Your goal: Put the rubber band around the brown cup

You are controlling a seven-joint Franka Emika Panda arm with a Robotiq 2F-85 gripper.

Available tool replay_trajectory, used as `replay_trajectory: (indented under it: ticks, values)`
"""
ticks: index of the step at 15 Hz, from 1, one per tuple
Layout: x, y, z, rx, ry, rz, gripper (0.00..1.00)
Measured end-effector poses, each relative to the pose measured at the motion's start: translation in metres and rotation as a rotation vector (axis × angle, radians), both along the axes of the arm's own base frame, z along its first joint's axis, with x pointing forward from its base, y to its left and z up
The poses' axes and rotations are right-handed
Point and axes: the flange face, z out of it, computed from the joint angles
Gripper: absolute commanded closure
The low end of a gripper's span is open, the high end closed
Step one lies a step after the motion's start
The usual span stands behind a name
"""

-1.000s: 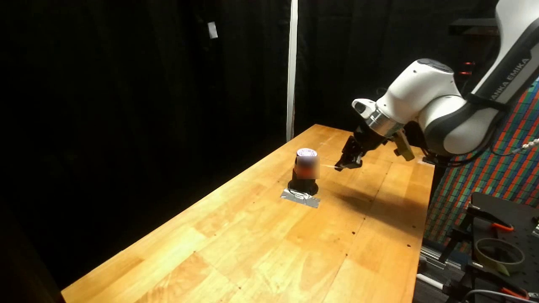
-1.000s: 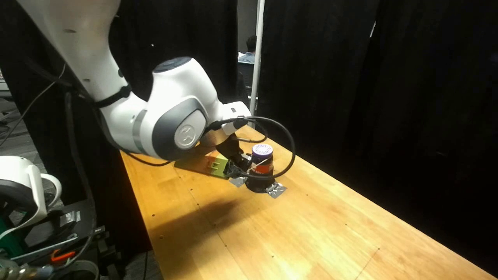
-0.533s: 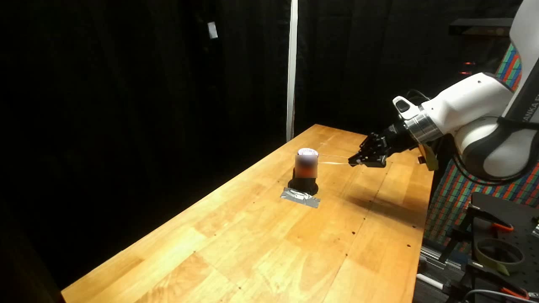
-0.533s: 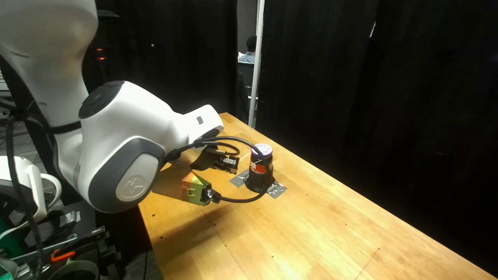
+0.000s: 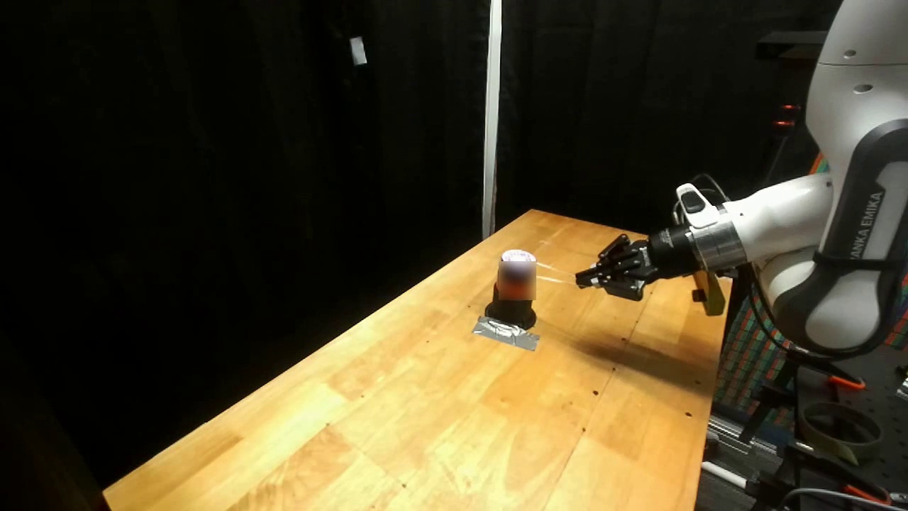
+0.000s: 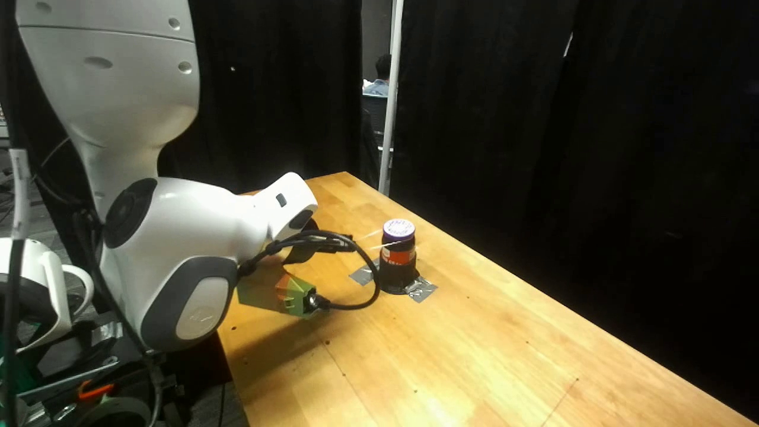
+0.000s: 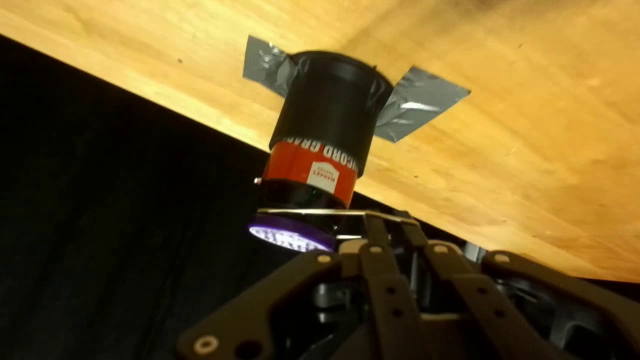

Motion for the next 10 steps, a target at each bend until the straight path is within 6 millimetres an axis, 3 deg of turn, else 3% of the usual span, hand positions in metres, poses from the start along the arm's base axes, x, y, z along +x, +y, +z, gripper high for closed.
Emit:
replay_trajectory:
  ticks: [4, 5, 7, 10]
  values:
    - [0.033, 0.022, 0.025, 0.019, -0.106, -0.094, 0.87]
    - [0.038, 0.026, 0.03, 0.023, -0.122, -0.113, 0.62]
    - [0.044, 0.033, 0.035, 0.021, -0.144, -0.139, 0.56]
    - [0.04, 0.03, 0.032, -0.061, -0.033, -0.194, 0.34]
